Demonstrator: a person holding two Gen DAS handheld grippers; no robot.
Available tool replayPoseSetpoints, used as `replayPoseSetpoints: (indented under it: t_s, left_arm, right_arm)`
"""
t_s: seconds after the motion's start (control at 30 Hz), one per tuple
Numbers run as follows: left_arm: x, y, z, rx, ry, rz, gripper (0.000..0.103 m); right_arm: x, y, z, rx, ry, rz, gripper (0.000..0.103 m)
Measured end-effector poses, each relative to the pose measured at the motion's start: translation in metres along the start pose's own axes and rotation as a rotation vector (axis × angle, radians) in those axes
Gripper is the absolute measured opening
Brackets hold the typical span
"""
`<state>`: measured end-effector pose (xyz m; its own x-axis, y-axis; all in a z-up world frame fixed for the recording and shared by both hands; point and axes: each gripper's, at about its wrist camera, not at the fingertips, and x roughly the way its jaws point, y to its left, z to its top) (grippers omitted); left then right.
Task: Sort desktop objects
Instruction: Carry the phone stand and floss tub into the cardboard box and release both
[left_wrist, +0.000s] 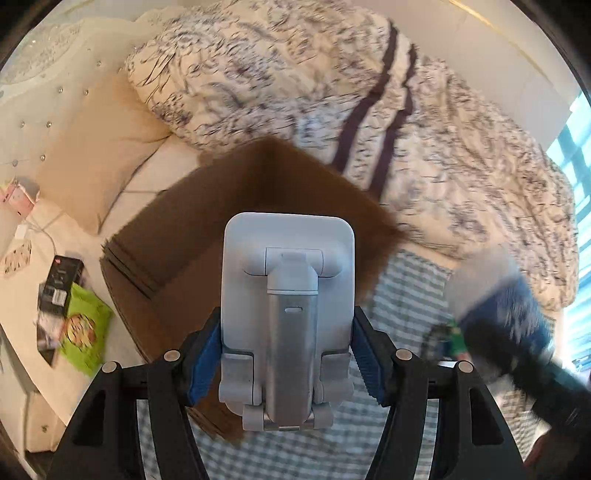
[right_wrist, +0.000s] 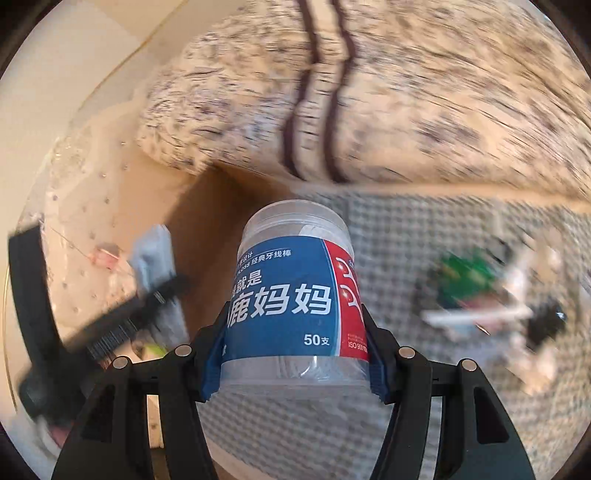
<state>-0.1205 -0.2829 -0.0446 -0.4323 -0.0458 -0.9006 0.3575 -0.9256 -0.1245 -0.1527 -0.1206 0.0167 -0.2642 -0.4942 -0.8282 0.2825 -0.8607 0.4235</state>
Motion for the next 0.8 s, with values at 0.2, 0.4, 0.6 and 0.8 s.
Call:
replayPoseSetpoints:
  t_s: [0.2, 0.4, 0.6, 0.8]
  left_arm:
    - [0.043, 0.040, 0.015, -0.010, 0.049, 0.001, 0.075]
    - [0.043, 0.050, 0.022, -0.033, 0.030, 0.016, 0.102]
    - [0.029, 0.039, 0.022, -0.018, 0.023, 0.007, 0.102]
    - [0.004, -0.008, 0.010, 0.042, 0.008, -0.038, 0.103]
  right_arm:
    - [0.070, 0.048, 0.039, 0.021, 0.024, -0.015, 0.061]
    - [0.098, 0.064, 0.066, 0.017, 0.036, -0.095, 0.085]
    - [0.078, 0.044, 0.069, 0.091, -0.005, -0.083, 0.085]
    - [0.029, -0.008, 0.048, 0.157, -0.056, -0.146, 0.085]
